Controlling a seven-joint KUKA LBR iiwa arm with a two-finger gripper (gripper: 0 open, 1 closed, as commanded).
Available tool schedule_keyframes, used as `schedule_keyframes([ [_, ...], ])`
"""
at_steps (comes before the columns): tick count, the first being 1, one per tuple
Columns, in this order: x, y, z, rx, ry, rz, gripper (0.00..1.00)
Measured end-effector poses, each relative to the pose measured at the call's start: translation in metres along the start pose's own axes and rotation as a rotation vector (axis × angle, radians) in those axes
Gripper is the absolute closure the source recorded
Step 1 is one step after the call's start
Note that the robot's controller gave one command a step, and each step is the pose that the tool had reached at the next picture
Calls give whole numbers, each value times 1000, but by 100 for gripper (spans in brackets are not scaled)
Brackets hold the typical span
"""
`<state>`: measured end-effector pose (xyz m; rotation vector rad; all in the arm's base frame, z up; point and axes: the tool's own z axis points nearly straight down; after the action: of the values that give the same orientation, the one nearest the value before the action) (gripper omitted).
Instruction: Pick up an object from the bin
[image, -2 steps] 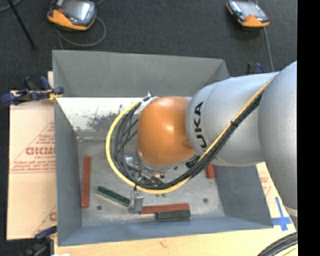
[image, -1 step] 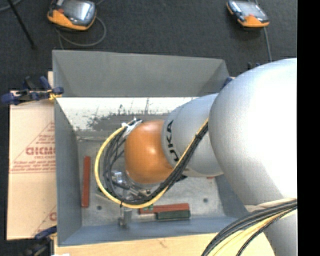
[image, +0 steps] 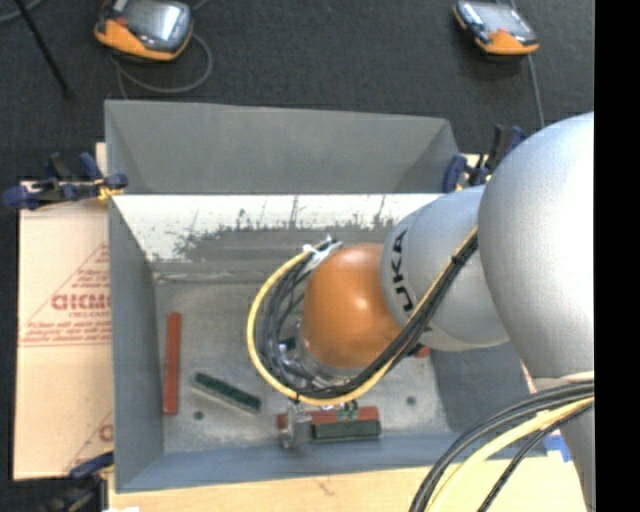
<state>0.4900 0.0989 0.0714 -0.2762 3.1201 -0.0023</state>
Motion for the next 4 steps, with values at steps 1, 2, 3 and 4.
schedule_keyframes([
  [1,-3,38,0,-4,-3,112,0],
  [2,-1,37,1,-4,4,118,100],
  [3,-3,37,0,-4,-1,123,0],
  [4,8,-22,-2,0,7,215,0],
])
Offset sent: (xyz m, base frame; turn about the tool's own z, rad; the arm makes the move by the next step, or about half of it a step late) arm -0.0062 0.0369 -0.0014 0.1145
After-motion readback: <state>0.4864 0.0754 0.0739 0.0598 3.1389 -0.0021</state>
